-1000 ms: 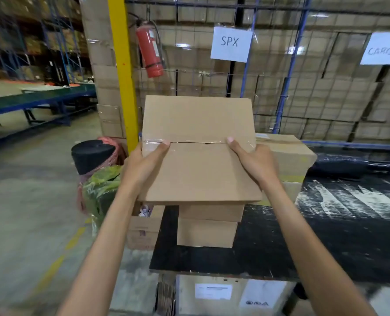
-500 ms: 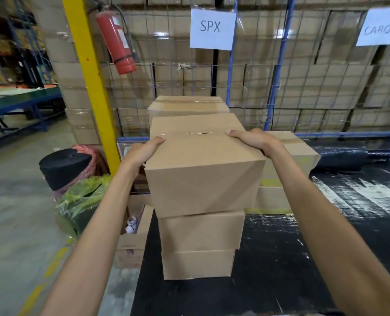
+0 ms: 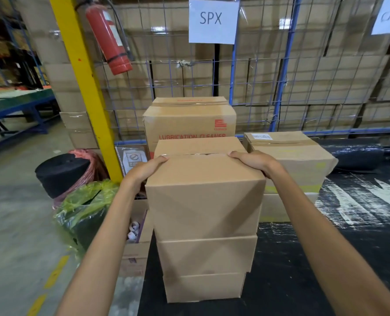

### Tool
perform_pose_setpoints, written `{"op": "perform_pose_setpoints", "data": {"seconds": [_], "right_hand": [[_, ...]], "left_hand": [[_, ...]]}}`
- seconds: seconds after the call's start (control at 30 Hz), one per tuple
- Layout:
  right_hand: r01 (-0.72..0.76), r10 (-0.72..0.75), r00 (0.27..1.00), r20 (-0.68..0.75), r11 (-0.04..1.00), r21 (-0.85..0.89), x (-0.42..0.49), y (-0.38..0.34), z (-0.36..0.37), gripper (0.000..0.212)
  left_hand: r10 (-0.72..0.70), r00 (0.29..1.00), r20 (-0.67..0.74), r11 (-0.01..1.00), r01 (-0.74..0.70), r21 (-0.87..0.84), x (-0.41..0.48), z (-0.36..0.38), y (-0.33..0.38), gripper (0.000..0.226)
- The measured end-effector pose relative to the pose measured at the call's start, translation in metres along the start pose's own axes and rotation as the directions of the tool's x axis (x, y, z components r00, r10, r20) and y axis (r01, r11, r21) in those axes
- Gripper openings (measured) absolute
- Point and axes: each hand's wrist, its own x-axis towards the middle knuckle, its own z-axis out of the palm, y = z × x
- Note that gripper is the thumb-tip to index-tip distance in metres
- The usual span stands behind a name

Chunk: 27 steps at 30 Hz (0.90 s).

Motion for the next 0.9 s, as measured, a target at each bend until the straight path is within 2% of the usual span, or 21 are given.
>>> {"op": "perform_pose_setpoints", "data": {"seconds": [0.1,0.17,0.27,0.3,0.4,0.47,0.5,0.6,0.67,0.77,0.9], "right_hand": [[-0.014,0.014,1.0,-0.006,1.0,-0.022,-0.01,0.0,0.001,0.095],[0.007,-0.018,0.997,-0.076,0.99,-0.143,-0.025,-0.002,0.001,0.091],[0.088,-0.173,0.955,-0.242,0.941,-0.327,-0.054,-0.009,0.006,0.081],[0.132,-0.239,0.933,-0.27,0.924,-0.36,-0.068,-0.014,0.011,0.079],[0.3,-0.424,0.868,-0.26,0.864,-0.405,-0.115,-0.033,0.04,0.084],[0.439,-0.545,0.816,-0.192,0.8,-0.409,-0.156,-0.051,0.074,0.082],[0.512,-0.602,0.786,-0.141,0.761,-0.398,-0.176,-0.059,0.094,0.079],[0.688,-0.714,0.699,0.041,0.657,-0.307,-0.228,-0.074,0.166,0.078],[0.756,-0.741,0.649,0.17,0.606,-0.248,-0.259,-0.081,0.217,0.076],[0.822,-0.752,0.567,0.337,0.541,-0.175,-0.308,-0.089,0.291,0.072],[0.865,-0.704,0.452,0.547,0.497,-0.075,-0.375,-0.095,0.396,0.072]], "left_hand": [[-0.001,0.999,-0.04,1.0,0.002,0.028,-0.027,0.01,0.008,0.072],[0.038,0.997,-0.071,0.999,-0.037,0.025,-0.041,0.01,0.009,0.067],[0.055,0.983,-0.176,0.997,-0.046,0.057,-0.063,0.005,0.005,0.087],[0.067,0.974,-0.216,0.997,-0.054,0.063,-0.077,0.001,0.001,0.082],[0.139,0.932,-0.333,0.99,-0.118,0.083,-0.131,-0.014,-0.022,0.048],[0.191,0.891,-0.413,0.98,-0.148,0.133,-0.171,-0.034,-0.049,0.038],[0.214,0.871,-0.442,0.975,-0.162,0.153,-0.191,-0.045,-0.064,0.043],[0.168,0.832,-0.528,0.98,-0.082,0.181,-0.247,-0.089,-0.121,0.063],[0.103,0.807,-0.582,0.981,0.015,0.195,-0.289,-0.12,-0.16,0.066],[0.018,0.721,-0.693,0.976,0.139,0.17,-0.354,-0.161,-0.214,0.045],[-0.115,0.601,-0.791,0.954,0.288,0.079,-0.441,-0.217,-0.307,0.055]]}}
